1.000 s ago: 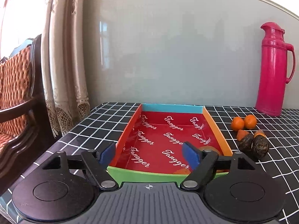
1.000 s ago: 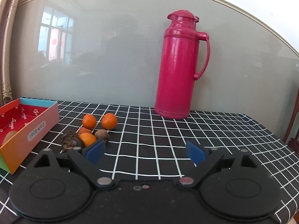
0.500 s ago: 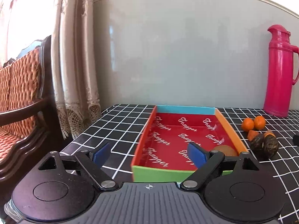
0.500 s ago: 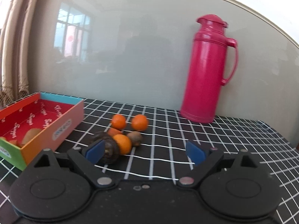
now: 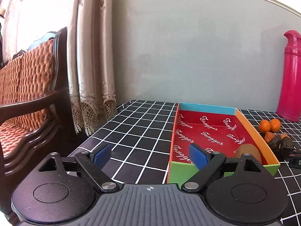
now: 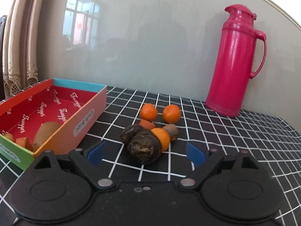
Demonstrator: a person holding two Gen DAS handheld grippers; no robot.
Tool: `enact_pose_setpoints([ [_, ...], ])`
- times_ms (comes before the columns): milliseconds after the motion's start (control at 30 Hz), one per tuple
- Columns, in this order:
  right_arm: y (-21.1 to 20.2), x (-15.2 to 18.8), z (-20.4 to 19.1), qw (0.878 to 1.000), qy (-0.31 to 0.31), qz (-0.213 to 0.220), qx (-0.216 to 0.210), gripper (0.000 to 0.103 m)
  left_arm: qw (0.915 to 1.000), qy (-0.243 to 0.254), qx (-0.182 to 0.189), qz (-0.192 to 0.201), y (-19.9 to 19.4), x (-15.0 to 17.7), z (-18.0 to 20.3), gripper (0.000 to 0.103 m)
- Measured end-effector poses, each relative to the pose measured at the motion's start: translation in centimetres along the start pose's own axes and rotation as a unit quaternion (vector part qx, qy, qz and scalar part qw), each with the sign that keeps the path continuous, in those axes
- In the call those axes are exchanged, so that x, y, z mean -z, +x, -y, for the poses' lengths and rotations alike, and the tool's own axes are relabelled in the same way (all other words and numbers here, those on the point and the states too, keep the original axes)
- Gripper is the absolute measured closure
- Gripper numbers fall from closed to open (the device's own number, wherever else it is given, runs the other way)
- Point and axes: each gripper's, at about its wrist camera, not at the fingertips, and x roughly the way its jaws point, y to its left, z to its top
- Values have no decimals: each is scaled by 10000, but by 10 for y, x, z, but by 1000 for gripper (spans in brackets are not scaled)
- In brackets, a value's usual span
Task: Organize fruits
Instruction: 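Reach the right tool to the dark brown round fruit and close on it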
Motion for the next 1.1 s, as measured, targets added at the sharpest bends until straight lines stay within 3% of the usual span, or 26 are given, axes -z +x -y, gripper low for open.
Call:
enact_pose_setpoints([
  [200, 17, 1, -1, 9993, 208, -318, 37, 30, 10000, -16, 11, 0, 0, 0, -1, 15],
  [433, 25, 0, -1, 9983, 279, -494, 89, 37, 10000, -30, -44, -18, 2, 1, -2, 15],
  [567, 32, 0, 0, 9971, 322, -684, 6, 60, 9997, -187, -65, -134, 6, 2, -10, 15],
  [1100, 11, -4, 7, 9989, 242, -408, -45, 62, 9996, -244, -116, -114, 5, 2, -12, 15],
])
